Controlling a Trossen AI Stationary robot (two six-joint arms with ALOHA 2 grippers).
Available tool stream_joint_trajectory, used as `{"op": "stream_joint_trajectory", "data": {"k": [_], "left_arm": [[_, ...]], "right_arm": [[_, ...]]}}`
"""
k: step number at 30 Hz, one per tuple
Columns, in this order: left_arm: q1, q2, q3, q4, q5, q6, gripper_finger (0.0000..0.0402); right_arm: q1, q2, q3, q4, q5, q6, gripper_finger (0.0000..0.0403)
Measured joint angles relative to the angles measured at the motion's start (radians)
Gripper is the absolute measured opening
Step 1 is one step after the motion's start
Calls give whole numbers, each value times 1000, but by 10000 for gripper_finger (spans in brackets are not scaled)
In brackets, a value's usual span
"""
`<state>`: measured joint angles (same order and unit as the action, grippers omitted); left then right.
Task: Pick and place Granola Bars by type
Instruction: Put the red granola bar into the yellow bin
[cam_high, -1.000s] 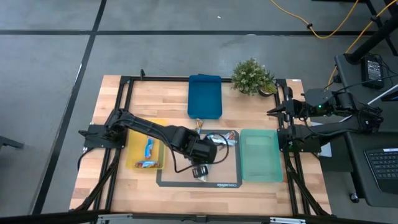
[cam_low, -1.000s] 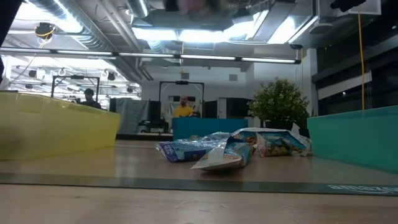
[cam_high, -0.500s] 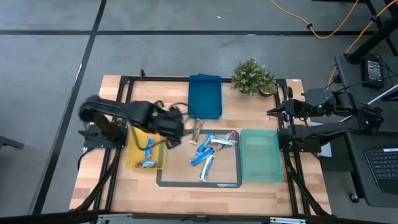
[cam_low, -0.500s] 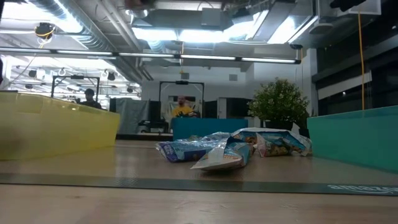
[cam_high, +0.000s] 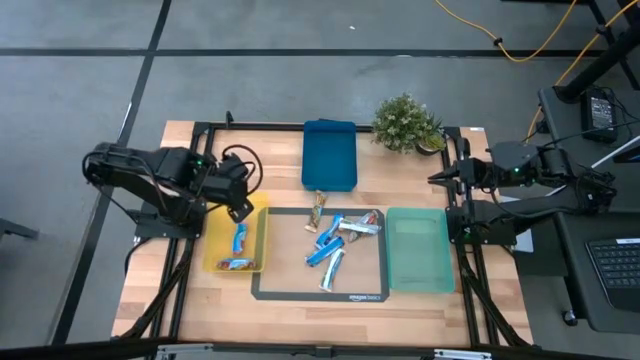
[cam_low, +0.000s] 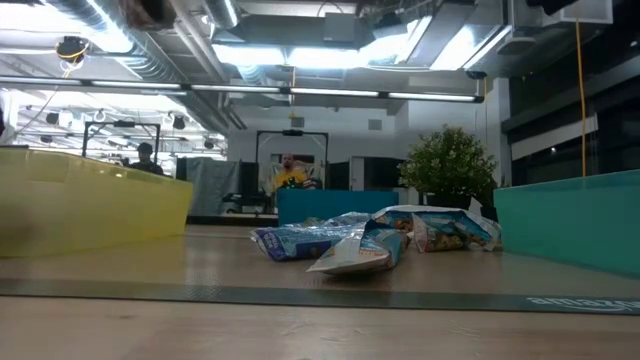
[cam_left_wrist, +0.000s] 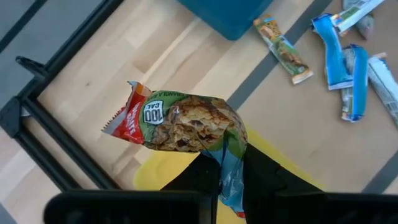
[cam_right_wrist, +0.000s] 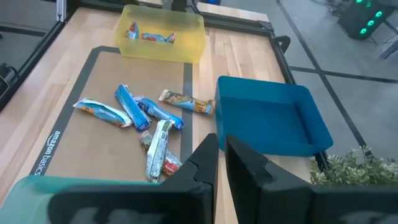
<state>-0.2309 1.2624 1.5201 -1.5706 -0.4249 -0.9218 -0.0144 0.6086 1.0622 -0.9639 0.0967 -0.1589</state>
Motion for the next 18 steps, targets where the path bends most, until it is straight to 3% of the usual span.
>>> {"op": "stream_joint_trajectory", "data": {"k": [5,10,18], "left_arm": [[20,-36,-69,1,-8,26,35],[15,-99,-260,43,-11,14,34],[29,-219,-569,223,159,-18,34]], "right_arm": [[0,0,0,33,7,0,34],[0,0,0,49,8,1,34],[0,0,0,49,8,1,34]]}}
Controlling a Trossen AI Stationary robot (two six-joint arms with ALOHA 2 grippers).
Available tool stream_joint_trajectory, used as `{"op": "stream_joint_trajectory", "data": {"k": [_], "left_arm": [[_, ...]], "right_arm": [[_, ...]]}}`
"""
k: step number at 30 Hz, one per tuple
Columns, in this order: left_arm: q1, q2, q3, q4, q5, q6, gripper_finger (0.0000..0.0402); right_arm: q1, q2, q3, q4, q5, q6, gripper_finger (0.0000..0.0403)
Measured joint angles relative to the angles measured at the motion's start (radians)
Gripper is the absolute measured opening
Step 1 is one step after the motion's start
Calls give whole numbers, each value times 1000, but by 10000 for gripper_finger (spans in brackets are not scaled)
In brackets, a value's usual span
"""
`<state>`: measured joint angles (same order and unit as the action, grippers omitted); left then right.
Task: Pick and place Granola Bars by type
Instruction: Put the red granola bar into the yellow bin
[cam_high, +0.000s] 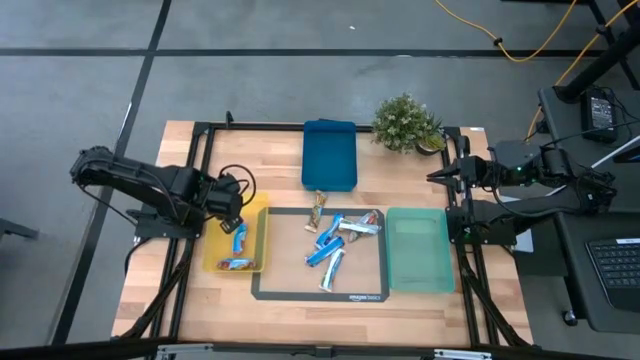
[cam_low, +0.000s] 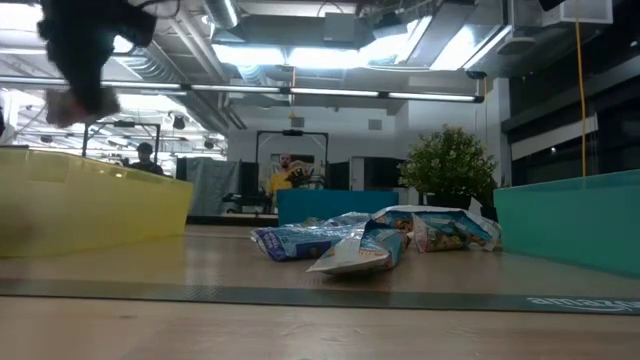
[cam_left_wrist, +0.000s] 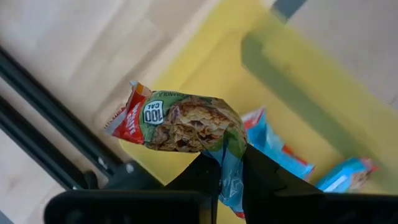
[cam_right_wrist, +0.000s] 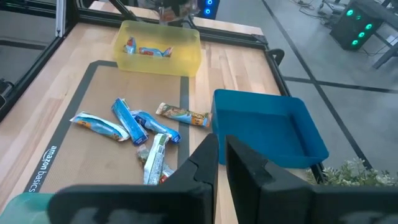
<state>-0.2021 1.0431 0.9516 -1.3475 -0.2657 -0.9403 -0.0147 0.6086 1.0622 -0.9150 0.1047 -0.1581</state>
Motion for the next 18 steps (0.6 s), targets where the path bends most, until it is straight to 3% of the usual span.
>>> {"op": "stream_joint_trajectory", "data": {"k": [10,18], "left_arm": [[1,-39,-93,18,50,-16,34],[1,-37,-245,197,171,4,33]], "right_arm": [[0,0,0,14,0,0,34],[0,0,0,23,0,-1,34]]}}
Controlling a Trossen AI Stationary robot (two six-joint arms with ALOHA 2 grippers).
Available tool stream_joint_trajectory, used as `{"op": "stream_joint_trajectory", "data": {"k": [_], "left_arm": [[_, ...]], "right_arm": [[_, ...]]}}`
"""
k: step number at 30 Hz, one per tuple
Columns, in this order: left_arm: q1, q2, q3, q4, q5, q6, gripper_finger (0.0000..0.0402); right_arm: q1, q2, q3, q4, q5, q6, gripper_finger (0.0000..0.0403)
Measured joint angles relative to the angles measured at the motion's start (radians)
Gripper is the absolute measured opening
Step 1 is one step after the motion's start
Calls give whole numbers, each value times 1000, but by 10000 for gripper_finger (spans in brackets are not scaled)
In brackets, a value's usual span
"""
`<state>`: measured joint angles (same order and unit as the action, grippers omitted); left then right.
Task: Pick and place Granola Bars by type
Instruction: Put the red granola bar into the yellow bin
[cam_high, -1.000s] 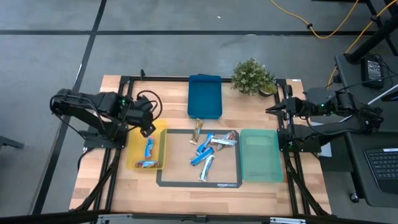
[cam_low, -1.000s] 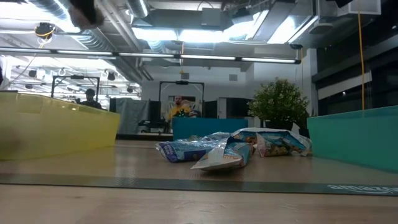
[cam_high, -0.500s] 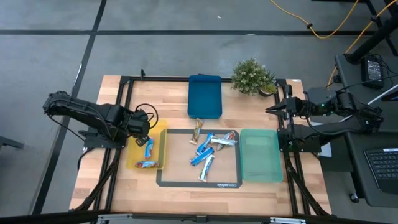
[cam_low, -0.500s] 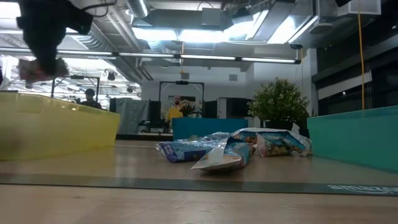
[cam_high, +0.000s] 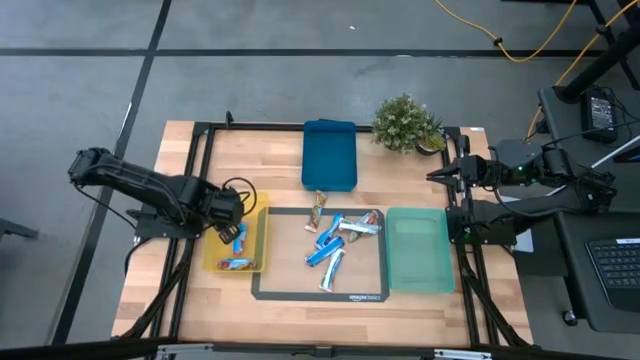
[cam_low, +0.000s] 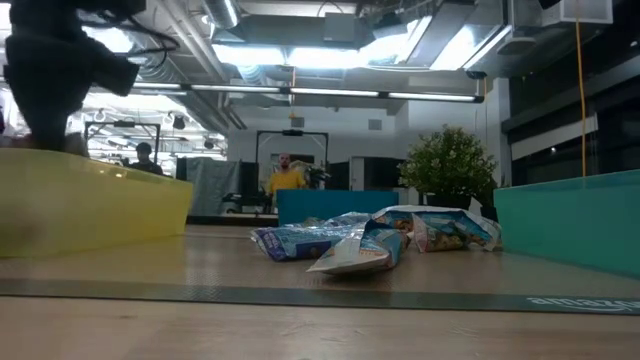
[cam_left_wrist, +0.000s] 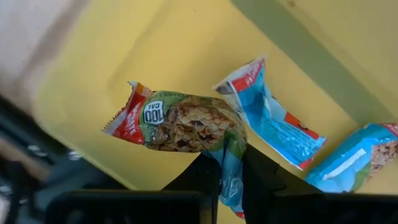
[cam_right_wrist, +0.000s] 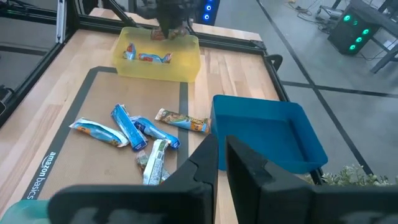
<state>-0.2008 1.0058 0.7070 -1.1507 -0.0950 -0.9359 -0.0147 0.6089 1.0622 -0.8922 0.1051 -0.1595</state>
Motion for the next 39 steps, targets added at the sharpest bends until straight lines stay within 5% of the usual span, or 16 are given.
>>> {"op": "stream_joint_trajectory", "data": {"k": [21,39], "left_arm": [[0,0,-117,92,8,-76,48],[0,0,-14,95,-43,-101,167]], "right_arm": [[0,0,0,0,0,-3,34],[0,0,0,1,0,-3,34]]}}
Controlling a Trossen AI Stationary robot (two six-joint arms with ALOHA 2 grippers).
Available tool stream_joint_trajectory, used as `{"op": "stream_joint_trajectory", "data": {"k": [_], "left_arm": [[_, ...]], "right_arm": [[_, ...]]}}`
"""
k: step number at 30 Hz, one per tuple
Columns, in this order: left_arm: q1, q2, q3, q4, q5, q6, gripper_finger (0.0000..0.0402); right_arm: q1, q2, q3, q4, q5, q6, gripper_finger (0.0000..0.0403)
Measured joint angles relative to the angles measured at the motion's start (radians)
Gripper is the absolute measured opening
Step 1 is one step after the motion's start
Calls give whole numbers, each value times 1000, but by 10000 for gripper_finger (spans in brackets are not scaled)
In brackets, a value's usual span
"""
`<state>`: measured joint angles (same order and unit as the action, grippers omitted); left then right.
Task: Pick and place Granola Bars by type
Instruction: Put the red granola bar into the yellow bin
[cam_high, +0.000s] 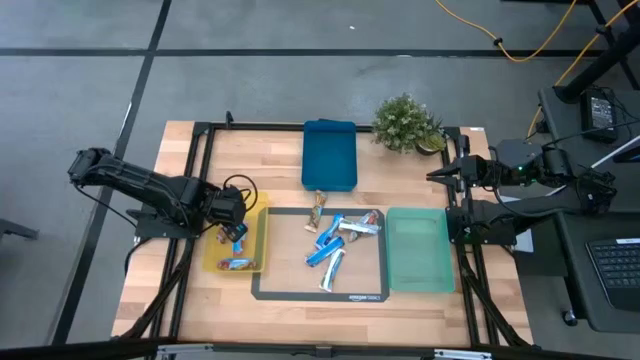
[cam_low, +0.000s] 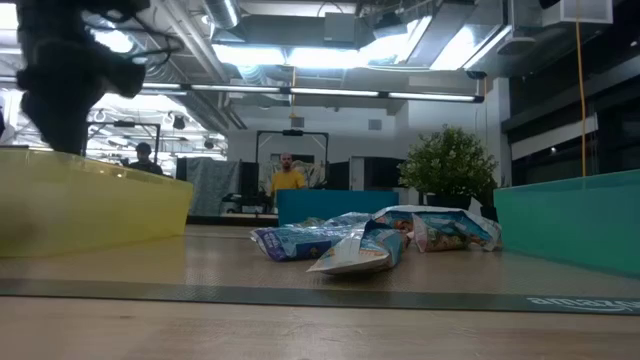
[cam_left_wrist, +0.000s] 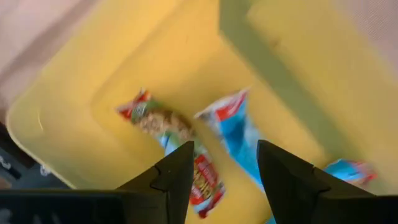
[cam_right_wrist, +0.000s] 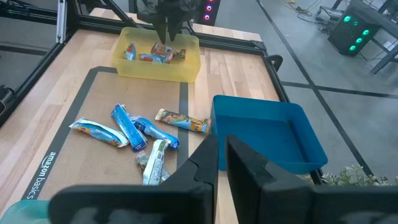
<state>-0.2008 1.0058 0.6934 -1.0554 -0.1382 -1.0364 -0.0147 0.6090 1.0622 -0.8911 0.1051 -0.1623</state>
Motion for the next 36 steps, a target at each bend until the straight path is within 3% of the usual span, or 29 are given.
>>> {"op": "stream_joint_trajectory", "data": {"k": [6,17,25,29,36], "left_arm": [[0,0,53,51,-46,9,166],[0,0,56,477,-96,160,142],[-4,20,56,652,-107,245,124],[-7,45,56,660,-107,247,116],[-9,75,56,665,-103,247,107]], "right_arm": [[0,4,0,0,0,0,34],[0,96,0,-1,-28,0,34],[0,217,0,-1,-77,-1,38],[0,309,0,1,-76,-9,69],[0,501,0,24,-79,-19,172]]}}
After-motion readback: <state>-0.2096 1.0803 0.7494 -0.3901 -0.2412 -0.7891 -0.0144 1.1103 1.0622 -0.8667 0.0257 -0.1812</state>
